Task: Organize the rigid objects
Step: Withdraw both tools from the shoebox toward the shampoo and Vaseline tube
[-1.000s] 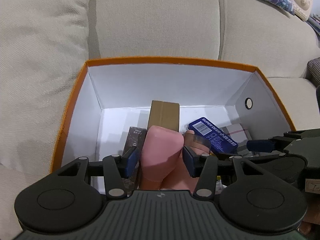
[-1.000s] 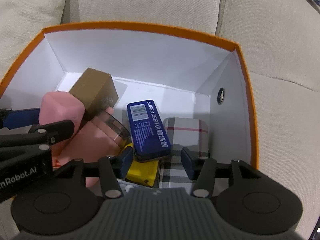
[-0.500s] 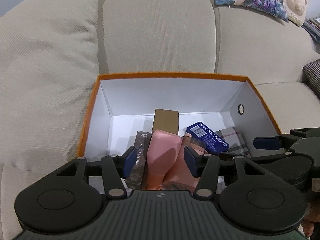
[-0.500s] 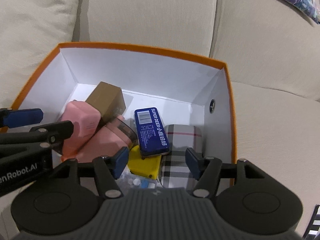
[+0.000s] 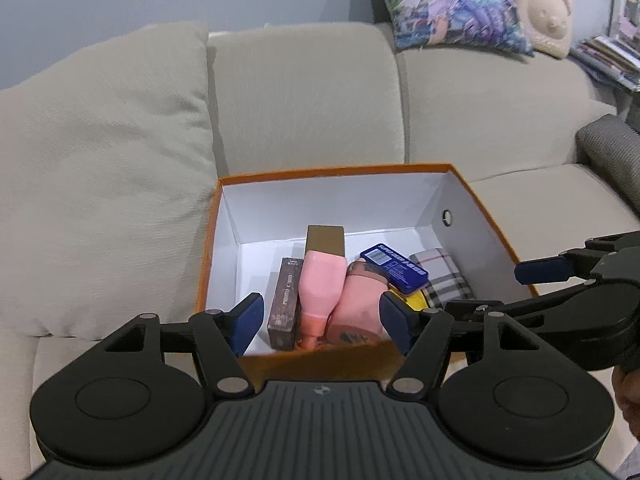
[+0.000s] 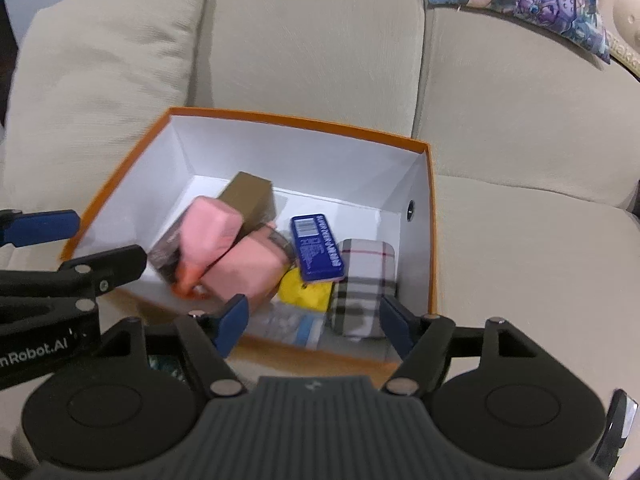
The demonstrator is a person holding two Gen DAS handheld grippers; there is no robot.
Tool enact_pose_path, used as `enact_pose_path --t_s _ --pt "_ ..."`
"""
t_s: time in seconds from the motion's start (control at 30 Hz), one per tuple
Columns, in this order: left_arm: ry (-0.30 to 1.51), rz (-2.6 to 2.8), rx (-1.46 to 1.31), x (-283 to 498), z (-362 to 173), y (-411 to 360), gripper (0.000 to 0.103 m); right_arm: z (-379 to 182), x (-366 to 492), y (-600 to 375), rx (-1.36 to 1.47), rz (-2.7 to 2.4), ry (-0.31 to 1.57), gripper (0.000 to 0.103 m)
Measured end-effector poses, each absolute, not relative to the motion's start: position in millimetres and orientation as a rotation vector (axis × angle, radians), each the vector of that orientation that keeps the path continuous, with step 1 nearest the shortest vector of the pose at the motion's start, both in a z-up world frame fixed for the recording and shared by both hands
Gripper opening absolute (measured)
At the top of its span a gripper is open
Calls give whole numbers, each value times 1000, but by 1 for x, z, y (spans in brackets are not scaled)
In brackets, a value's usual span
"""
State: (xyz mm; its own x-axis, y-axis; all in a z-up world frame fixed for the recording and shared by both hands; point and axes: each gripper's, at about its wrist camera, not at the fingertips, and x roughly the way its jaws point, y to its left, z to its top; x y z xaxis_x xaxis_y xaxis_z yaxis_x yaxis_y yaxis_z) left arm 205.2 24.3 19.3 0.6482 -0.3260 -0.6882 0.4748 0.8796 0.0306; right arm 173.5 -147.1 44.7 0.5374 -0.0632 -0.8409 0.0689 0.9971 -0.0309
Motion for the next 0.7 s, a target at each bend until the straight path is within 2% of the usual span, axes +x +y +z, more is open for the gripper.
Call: enact_pose_path --t_s 0.07,0.3,0.4,0.43,0.7 --pt "718 -462 210 191 23 31 84 52 160 -144 12 -62 985 75" --pt "701 -469 199 154 23 49 85 61 124 -128 -7 -18 982 78" --pt "697 -459 183 143 19 63 88 58 113 -121 -9 11 990 82" --pt "697 -449 172 140 16 69 88 55 110 -118 -12 23 993 84" --pt "734 -390 82 132 -36 104 88 8 99 -88 -25 136 1093 84"
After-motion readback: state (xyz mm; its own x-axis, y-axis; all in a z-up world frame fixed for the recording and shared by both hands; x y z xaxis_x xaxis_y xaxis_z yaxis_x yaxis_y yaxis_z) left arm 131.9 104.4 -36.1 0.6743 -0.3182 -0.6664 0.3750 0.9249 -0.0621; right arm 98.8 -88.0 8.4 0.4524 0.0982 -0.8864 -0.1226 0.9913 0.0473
